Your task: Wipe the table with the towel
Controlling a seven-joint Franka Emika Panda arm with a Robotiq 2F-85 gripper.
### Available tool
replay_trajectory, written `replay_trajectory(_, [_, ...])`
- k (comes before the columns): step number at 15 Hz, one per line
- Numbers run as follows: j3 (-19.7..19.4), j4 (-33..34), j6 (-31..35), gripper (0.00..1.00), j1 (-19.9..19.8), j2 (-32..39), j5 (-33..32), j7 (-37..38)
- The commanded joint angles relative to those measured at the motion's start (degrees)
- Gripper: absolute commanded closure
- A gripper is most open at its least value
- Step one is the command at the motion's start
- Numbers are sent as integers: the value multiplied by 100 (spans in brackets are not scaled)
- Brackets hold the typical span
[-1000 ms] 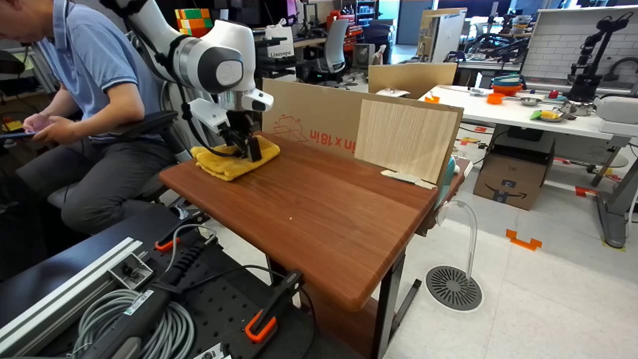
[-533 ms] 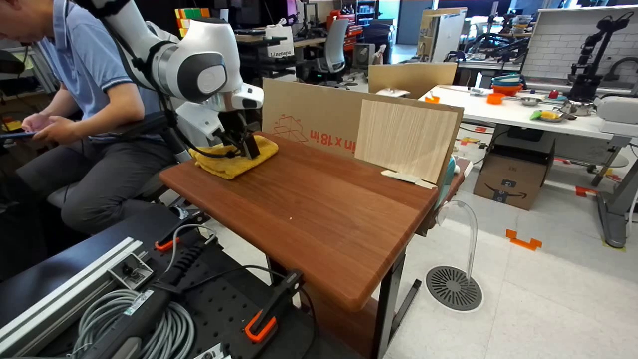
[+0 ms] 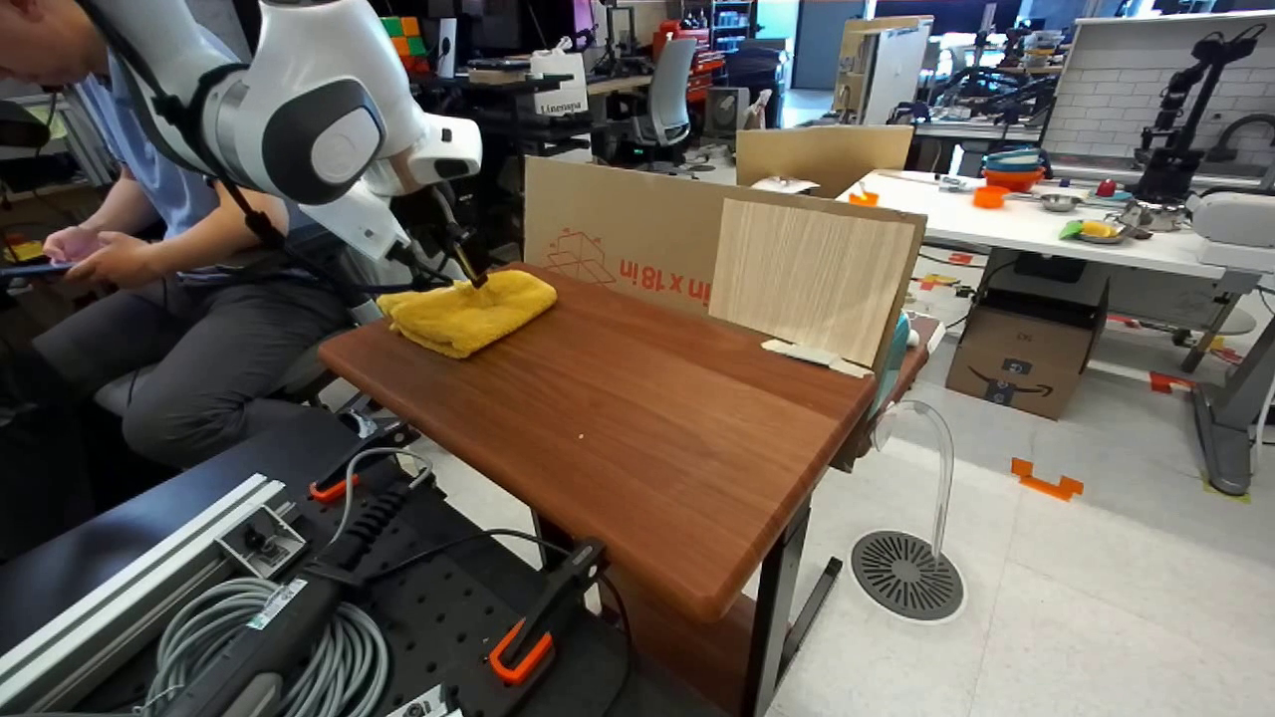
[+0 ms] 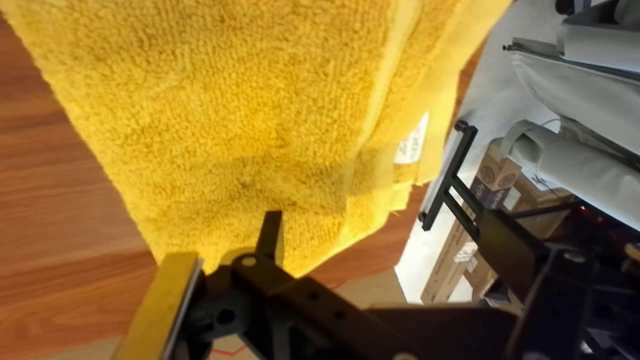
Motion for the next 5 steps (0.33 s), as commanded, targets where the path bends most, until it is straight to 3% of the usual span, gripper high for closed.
replay_trajectory(1, [1094, -724, -26, 0, -1091, -839, -36, 133])
replay_trajectory(2, [527, -266, 54, 0, -500, -304, -76, 94])
replay_trajectory(5, [581, -338, 36, 0, -572, -399, -76, 100])
